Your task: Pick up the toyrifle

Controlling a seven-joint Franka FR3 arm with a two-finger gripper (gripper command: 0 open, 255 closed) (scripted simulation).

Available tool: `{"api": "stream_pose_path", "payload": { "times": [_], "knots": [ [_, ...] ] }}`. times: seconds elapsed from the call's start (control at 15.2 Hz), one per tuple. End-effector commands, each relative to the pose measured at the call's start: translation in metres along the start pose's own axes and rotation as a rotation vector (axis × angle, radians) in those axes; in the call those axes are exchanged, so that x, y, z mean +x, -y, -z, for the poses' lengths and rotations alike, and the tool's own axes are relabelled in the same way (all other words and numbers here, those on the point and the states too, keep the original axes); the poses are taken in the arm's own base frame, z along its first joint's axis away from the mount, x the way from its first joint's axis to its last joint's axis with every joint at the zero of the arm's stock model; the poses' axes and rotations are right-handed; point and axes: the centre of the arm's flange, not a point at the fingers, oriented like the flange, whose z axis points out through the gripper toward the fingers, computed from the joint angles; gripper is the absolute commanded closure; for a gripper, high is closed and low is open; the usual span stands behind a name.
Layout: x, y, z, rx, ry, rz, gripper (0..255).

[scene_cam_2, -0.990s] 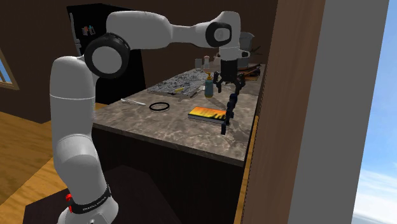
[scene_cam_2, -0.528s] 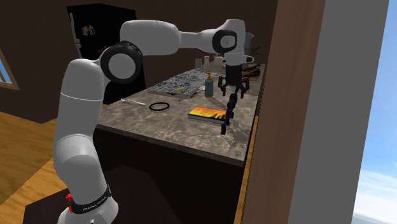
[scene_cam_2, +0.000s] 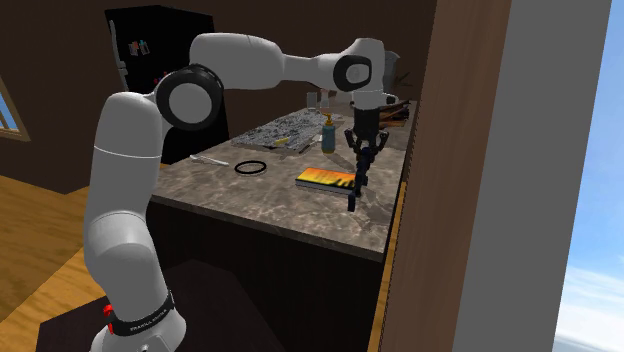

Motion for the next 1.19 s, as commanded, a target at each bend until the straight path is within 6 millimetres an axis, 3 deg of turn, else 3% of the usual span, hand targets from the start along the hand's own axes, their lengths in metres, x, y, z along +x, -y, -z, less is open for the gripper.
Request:
{"api": "stream_pose_path", "payload": {
  "times": [0.0, 0.33, 1.12],
  "knots": [
    [0.000, 0.000, -0.001, 0.000, 0.001, 0.000, 255],
    [0.000, 0.000, 0.000, 0.000, 0.001, 0.000, 255],
    [0.004, -0.003, 0.063, 0.000, 0.001, 0.000, 255]
  ]
}}
